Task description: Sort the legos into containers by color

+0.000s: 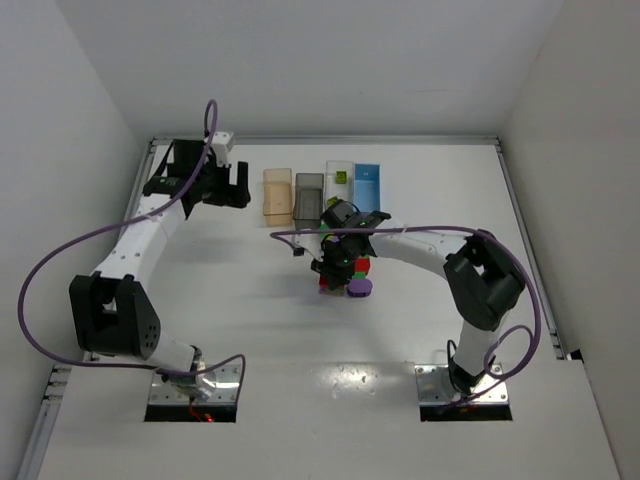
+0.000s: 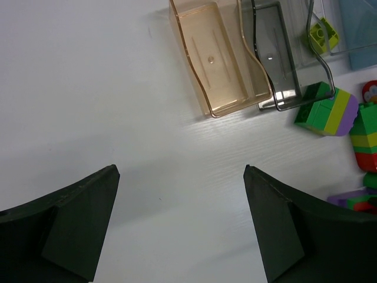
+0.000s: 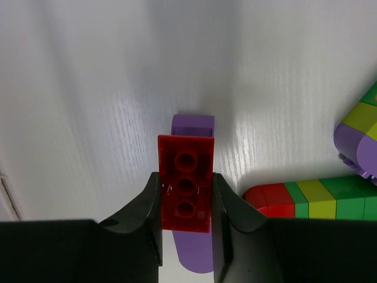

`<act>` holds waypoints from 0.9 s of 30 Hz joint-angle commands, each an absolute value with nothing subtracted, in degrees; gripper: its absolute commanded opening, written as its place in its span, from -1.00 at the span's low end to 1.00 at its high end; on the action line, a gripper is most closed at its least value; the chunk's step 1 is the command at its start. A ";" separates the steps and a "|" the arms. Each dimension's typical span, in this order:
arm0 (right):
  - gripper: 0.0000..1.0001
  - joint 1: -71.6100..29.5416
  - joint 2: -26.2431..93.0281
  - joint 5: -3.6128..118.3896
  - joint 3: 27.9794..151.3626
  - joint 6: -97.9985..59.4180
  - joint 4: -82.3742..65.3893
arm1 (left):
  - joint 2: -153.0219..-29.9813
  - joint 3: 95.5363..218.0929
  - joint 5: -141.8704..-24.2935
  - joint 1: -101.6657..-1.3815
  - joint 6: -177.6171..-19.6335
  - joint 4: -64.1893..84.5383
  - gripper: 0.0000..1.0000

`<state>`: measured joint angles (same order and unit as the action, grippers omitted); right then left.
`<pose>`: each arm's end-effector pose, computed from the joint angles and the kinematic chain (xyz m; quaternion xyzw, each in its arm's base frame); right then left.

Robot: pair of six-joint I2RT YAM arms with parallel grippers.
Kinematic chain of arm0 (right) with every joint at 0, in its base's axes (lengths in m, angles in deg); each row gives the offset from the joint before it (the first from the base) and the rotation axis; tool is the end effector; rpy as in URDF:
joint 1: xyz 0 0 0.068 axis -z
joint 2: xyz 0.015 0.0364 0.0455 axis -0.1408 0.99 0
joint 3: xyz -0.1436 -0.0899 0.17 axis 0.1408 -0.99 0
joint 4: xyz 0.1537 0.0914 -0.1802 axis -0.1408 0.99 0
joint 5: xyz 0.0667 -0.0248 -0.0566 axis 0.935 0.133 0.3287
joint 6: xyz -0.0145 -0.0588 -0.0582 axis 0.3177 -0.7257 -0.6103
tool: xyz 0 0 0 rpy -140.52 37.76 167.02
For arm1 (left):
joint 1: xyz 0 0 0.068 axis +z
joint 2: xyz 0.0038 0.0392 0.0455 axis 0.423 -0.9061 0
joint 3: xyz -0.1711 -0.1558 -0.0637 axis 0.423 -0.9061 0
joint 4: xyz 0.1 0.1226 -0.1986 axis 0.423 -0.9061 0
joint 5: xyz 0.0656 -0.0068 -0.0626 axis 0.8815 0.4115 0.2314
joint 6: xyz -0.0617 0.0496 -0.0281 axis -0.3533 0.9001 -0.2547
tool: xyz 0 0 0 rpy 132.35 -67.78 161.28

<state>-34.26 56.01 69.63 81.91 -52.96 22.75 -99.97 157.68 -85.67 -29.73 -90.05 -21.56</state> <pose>0.2462 0.2583 0.1144 -0.5763 0.7764 0.1936 0.1662 0.3485 -0.0426 0.2616 0.0530 0.9033 -0.1137 0.4103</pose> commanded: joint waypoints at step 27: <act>-0.65 -19.95 54.88 116.52 103.34 -12.52 15.64 | -91.15 143.52 -145.75 -24.67 -75.01 -23.04 0.85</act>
<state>-21.10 55.14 105.60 104.45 -23.58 24.63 -93.48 141.05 -141.47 -25.45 -79.63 -24.49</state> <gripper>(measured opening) 0.341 0.928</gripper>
